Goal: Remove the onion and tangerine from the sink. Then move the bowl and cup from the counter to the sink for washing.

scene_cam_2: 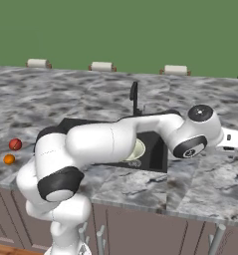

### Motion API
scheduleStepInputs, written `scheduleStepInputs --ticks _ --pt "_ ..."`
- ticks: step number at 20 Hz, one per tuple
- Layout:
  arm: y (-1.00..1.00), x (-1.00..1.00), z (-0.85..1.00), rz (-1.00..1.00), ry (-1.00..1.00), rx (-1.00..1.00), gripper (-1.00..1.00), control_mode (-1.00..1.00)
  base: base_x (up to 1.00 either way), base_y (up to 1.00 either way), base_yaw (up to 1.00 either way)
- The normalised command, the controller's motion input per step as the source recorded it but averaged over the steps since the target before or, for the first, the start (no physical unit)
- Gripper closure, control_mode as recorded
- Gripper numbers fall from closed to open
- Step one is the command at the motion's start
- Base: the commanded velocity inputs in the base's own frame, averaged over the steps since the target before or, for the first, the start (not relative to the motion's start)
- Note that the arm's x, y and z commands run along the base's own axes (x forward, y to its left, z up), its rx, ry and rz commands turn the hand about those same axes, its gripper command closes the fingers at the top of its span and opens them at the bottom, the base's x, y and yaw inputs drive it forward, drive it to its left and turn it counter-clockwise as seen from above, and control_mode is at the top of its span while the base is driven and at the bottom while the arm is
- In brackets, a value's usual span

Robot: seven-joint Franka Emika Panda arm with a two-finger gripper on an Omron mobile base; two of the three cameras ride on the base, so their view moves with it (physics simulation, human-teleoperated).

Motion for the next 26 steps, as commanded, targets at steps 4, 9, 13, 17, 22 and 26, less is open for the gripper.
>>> scheduleStepInputs --ticks 4,9,13,17,22,26 --pt "0.0 -0.2 -0.01 -0.1 0.0 0.0 -1.0 -1.0 0.0 0.0 0.0" --pt "0.0 -0.17 -0.01 -0.05 0.05 0.0 -1.0 -1.0 0.0 0.0 0.0" --pt "0.0 -0.05 0.0 0.0 0.07 0.0 -1.0 -1.0 0.0 0.0 0.0" --pt "0.0 0.02 0.0 0.0 0.13 0.0 -1.0 -1.0 0.0 0.0 0.0" --pt "0.0 0.0 -0.02 0.0 0.08 0.01 -1.0 -1.0 0.0 0.0 0.0" --pt "-0.05 0.0 0.0 0.04 0.03 0.01 -1.0 -1.0 0.0 0.0 0.0"
